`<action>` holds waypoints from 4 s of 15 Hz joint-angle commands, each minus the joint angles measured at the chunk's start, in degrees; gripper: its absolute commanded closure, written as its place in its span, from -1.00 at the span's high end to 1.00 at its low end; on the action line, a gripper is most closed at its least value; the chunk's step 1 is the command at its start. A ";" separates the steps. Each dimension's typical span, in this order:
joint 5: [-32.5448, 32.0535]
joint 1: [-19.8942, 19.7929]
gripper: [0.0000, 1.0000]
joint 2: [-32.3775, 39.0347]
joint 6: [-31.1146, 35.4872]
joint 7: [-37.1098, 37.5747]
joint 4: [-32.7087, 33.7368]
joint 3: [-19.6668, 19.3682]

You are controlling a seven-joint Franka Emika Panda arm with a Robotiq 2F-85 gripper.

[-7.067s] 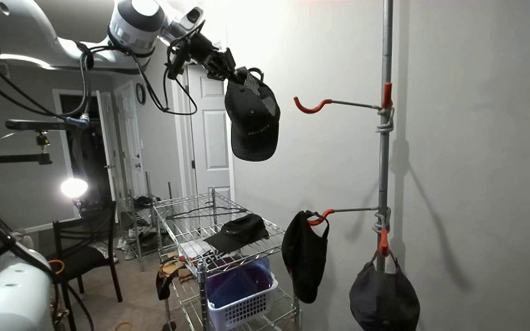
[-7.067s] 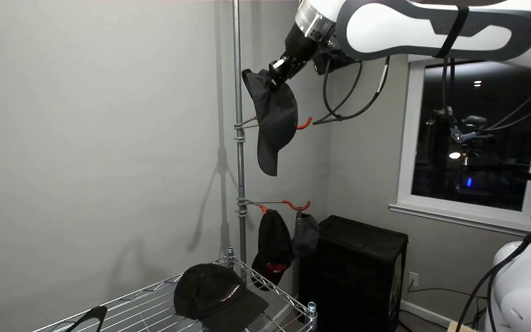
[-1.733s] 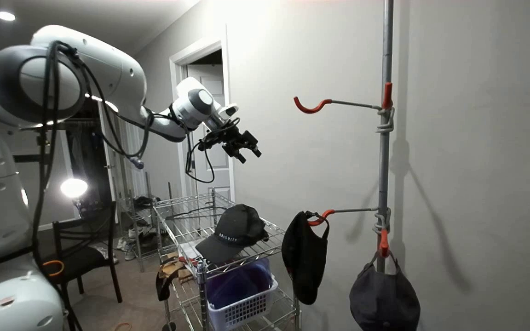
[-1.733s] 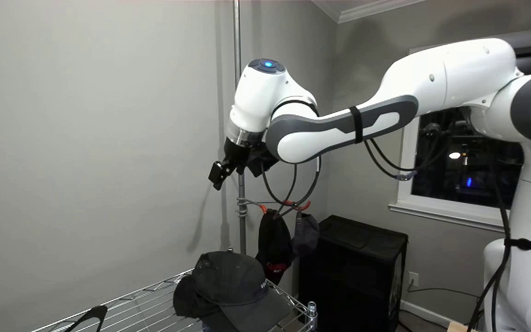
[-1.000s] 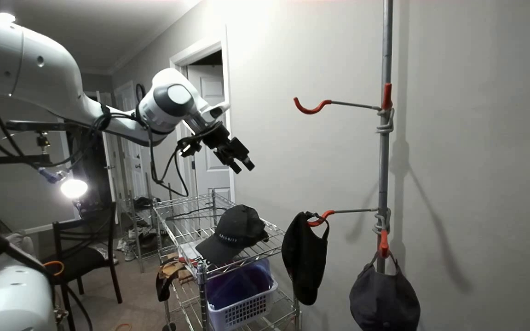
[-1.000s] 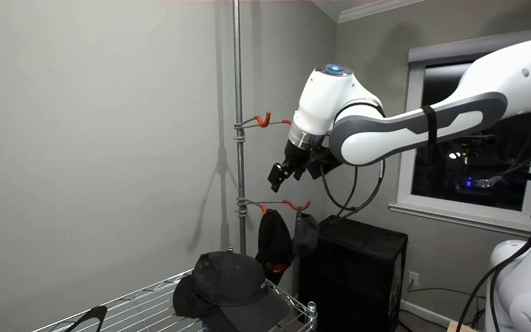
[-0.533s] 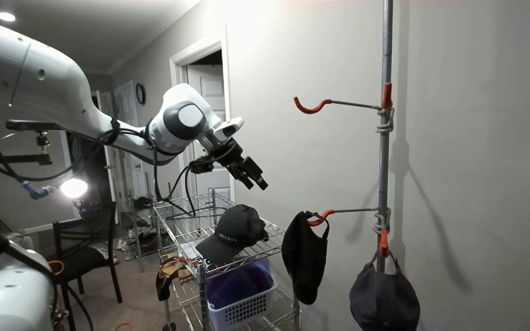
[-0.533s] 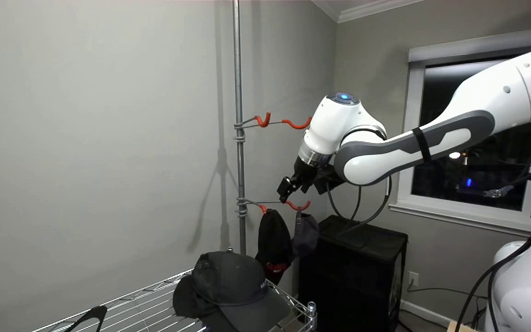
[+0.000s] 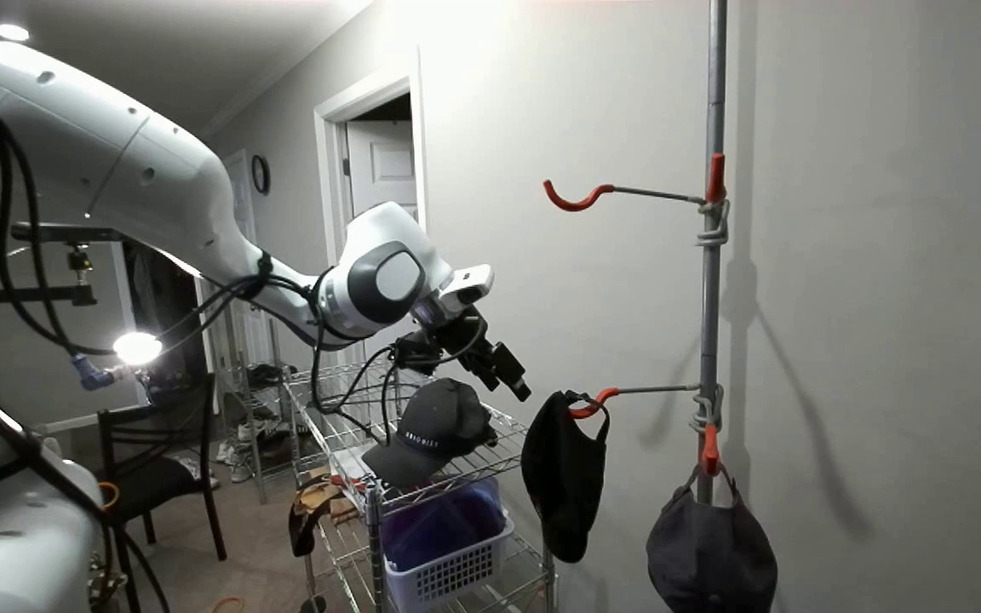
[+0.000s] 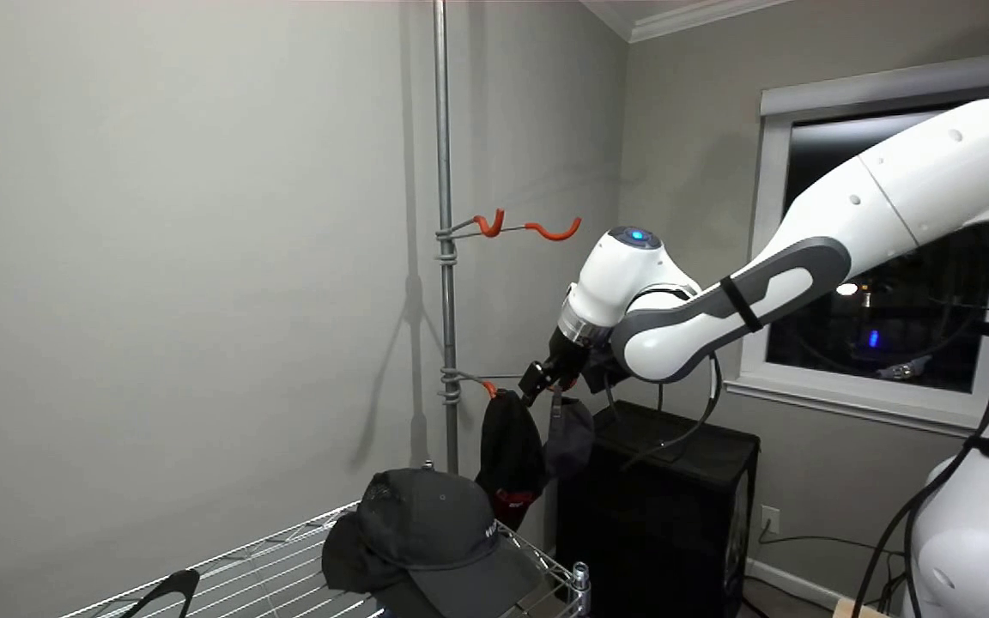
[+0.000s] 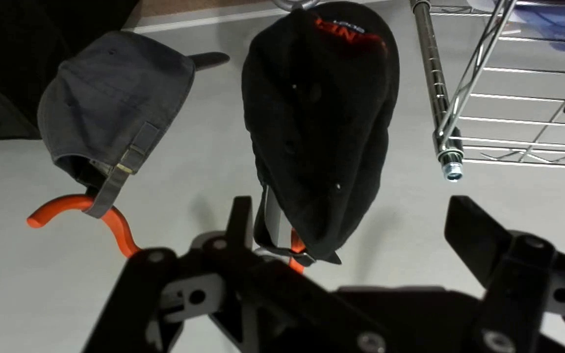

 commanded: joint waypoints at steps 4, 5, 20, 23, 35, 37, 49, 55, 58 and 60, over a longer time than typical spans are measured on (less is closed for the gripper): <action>6.04 -0.81 1.00 7.59 9.13 -3.84 -1.17 -0.96; 6.96 -0.49 1.00 8.66 10.24 -4.09 -1.17 -1.08; 6.66 -0.18 0.49 18.42 17.62 -3.27 3.25 -3.40; 7.24 0.11 0.28 19.22 18.56 -3.64 3.87 -3.38; 6.60 0.35 -1.00 18.81 18.85 -3.38 3.90 -3.19; 5.91 0.17 -0.99 17.38 18.06 -2.91 3.91 -3.31; 26.31 10.44 -0.98 1.97 6.03 -20.57 4.33 -7.74; 24.41 10.12 -0.98 -9.26 -3.97 -26.32 7.09 -6.18; 26.28 13.27 -0.98 -12.47 -9.50 -30.57 9.56 -6.99; 28.17 16.21 -0.98 -13.63 -14.60 -32.68 11.40 -7.44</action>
